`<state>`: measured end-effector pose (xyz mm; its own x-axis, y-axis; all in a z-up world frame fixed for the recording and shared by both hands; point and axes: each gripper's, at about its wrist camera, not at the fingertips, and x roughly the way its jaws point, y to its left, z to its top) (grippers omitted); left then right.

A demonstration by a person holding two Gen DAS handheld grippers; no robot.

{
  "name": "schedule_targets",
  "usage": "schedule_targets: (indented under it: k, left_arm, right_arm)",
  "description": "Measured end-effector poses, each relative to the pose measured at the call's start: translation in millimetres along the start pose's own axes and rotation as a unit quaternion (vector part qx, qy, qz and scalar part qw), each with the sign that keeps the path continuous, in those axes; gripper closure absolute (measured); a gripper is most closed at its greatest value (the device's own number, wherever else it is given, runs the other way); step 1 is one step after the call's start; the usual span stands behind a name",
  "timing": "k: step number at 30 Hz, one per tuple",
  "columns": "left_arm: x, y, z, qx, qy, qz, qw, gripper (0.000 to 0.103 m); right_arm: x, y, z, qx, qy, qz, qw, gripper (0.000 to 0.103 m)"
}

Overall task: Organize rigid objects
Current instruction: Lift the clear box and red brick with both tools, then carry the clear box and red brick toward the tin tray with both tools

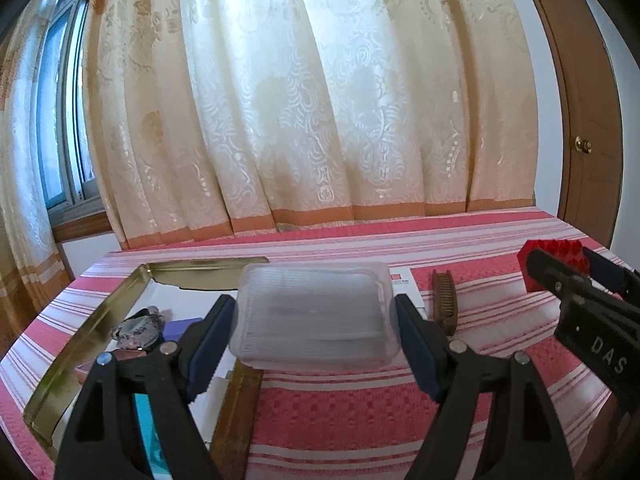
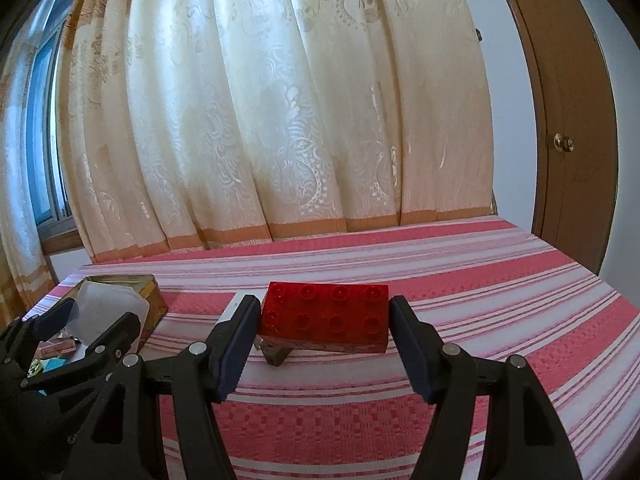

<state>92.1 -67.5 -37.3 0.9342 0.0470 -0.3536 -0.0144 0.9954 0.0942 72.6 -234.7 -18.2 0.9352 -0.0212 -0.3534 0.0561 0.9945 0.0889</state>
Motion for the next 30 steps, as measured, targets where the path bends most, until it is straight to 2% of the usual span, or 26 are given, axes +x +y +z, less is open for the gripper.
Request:
schedule_targets:
  k: [16,30]
  left_arm:
    - [-24,10,-5,-0.011,-0.036,0.001,0.9993,0.024]
    - [-38,25,-8,-0.027,-0.061,0.018,0.9976,0.024]
  right_arm:
    - [-12,1,-1,-0.004,-0.029,0.0,1.0,0.035]
    - [-18,4,-3,0.002,-0.037,0.013,0.999,0.035]
